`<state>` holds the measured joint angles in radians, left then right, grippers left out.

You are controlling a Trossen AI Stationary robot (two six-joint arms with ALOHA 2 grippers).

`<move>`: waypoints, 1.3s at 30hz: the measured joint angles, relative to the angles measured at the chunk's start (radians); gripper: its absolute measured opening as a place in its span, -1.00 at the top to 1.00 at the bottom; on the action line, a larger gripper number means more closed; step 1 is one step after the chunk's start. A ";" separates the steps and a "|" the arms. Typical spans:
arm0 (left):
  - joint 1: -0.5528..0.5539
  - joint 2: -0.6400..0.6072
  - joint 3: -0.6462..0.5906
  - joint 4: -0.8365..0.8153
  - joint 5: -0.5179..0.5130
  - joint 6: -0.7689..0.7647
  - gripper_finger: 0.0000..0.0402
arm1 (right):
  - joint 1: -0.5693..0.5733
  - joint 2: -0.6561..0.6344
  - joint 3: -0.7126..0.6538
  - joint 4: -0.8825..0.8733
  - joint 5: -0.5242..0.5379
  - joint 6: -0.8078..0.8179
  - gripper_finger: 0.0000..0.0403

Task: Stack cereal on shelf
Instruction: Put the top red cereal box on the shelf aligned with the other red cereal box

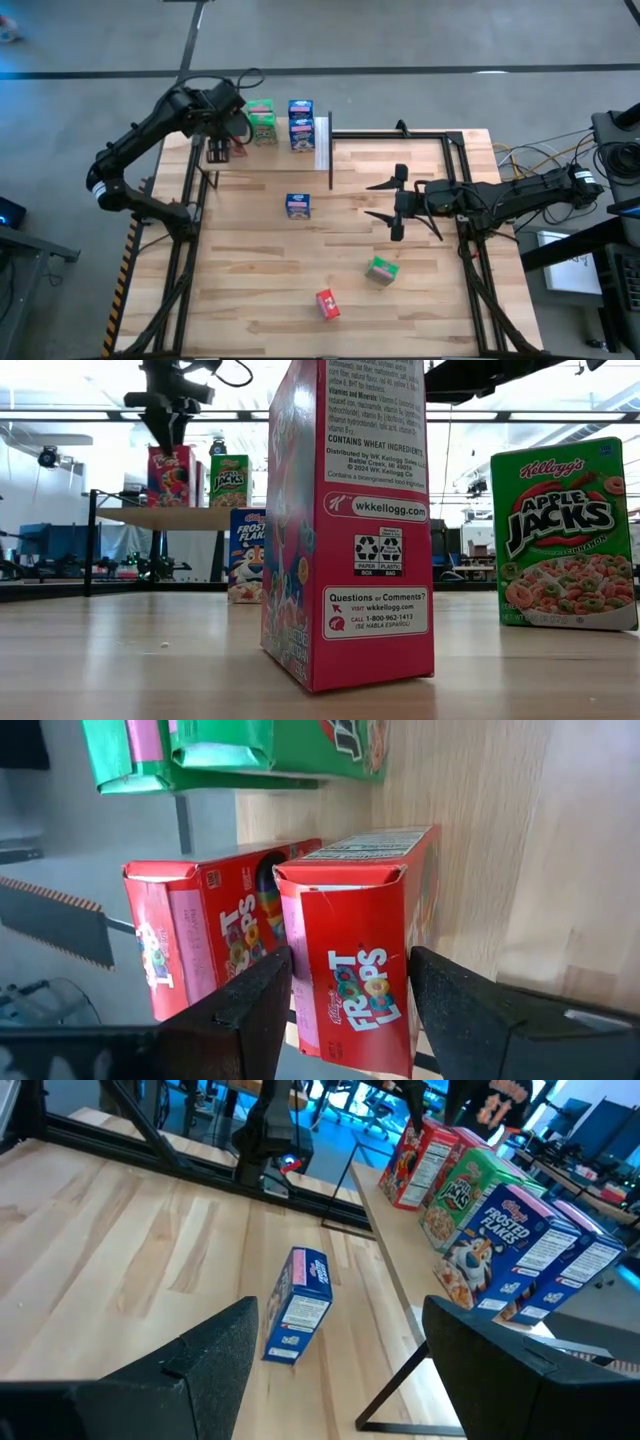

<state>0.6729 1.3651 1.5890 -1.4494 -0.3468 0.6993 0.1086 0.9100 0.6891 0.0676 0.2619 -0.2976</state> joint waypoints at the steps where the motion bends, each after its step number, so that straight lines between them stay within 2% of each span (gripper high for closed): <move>1: 0.002 0.000 0.000 0.000 0.000 0.011 0.08 | 0.000 0.000 0.000 0.003 0.000 0.000 -0.35; 10: 0.006 -0.014 0.000 0.012 -0.011 0.027 0.08 | 0.000 0.000 0.000 0.020 0.000 0.009 -0.35; 14: 0.006 -0.014 0.000 0.018 -0.059 0.026 0.08 | 0.000 0.000 0.000 0.020 0.000 0.010 -0.35; 28: 0.006 -0.012 0.000 0.013 -0.054 0.056 0.08 | 0.000 0.000 0.000 0.020 0.000 0.010 -0.35; 39: 0.006 -0.012 0.000 0.059 -0.054 -0.005 0.08 | 0.000 0.000 0.000 0.020 0.000 0.010 -0.35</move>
<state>0.6788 1.3529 1.5890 -1.3903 -0.4011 0.6945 0.1086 0.9100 0.6891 0.0872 0.2616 -0.2881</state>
